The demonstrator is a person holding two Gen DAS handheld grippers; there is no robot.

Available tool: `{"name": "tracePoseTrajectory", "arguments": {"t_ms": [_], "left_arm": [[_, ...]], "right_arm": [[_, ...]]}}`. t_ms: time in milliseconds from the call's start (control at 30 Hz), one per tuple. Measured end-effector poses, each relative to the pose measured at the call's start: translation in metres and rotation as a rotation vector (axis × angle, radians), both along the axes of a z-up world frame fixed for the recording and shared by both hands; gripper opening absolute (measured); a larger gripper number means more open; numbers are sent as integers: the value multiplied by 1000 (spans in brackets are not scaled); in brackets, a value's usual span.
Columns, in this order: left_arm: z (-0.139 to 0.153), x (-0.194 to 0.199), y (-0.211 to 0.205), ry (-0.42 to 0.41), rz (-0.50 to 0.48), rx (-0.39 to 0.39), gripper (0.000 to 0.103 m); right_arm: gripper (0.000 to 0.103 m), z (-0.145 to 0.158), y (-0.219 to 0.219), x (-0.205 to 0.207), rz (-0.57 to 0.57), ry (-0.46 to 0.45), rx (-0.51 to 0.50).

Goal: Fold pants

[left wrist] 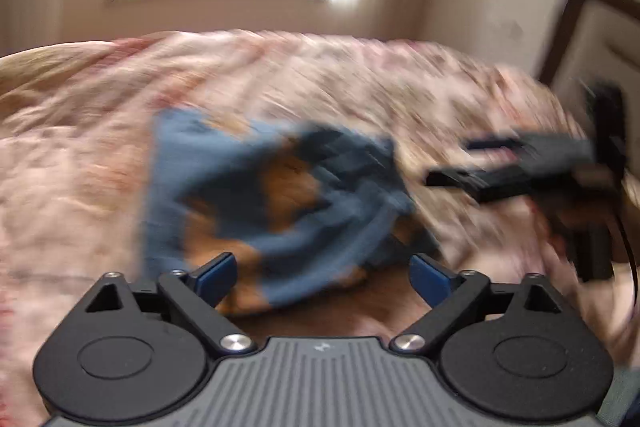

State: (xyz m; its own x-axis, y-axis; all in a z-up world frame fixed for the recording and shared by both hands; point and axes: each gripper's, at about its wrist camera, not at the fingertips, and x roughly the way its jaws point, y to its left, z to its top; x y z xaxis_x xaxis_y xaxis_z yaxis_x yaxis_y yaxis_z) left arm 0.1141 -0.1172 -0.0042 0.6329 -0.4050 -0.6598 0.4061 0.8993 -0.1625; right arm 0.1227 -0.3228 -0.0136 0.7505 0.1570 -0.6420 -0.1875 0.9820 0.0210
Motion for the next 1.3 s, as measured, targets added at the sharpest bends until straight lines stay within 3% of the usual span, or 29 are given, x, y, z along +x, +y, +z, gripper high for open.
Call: {"name": "tracePoseTrajectory", "arguments": {"t_ms": [67, 167, 233, 300, 400, 433, 567, 733, 800, 867, 967, 1033, 1167, 1233, 1300], "left_arm": [[12, 16, 11, -44, 100, -2, 103], [16, 56, 6, -108, 263, 84, 103], [11, 81, 3, -134, 303, 81, 103], [-2, 106, -1, -122, 297, 105, 103], [-30, 136, -4, -78, 370, 261, 103], [-38, 141, 0, -67, 393, 279, 103], [-57, 146, 28, -28, 432, 125, 103], [-54, 141, 25, -58, 407, 157, 103], [-44, 134, 26, -69, 415, 148, 103], [-30, 122, 30, -102, 423, 109, 103], [-14, 88, 35, -131, 363, 15, 103], [-15, 70, 32, -129, 315, 21, 103], [-44, 50, 28, -89, 326, 189, 103], [-54, 44, 44, -67, 343, 101, 103], [-52, 46, 54, -32, 358, 51, 103]], "right_arm": [[102, 12, 5, -2, 0, -50, 2], [102, 19, 32, 16, 10, -79, -17], [102, 17, 57, 34, 8, -66, -46], [102, 11, 80, 42, 45, -58, -94], [102, -11, 101, 48, 77, 21, -225], [102, -16, 99, 43, 72, 21, -224], [102, -30, 68, 13, 39, 0, -132], [102, -33, 61, -7, 58, -45, -96], [102, -24, 57, -9, 58, -67, -59], [102, -7, 54, -16, 72, -152, -41], [102, 14, 60, -6, 91, -238, -91], [102, 16, 65, 11, 74, -225, -132], [102, -8, 61, 43, 22, -186, -194], [102, -29, 53, 52, 28, -153, -235], [102, -37, 40, 53, 27, -146, -168]]}}
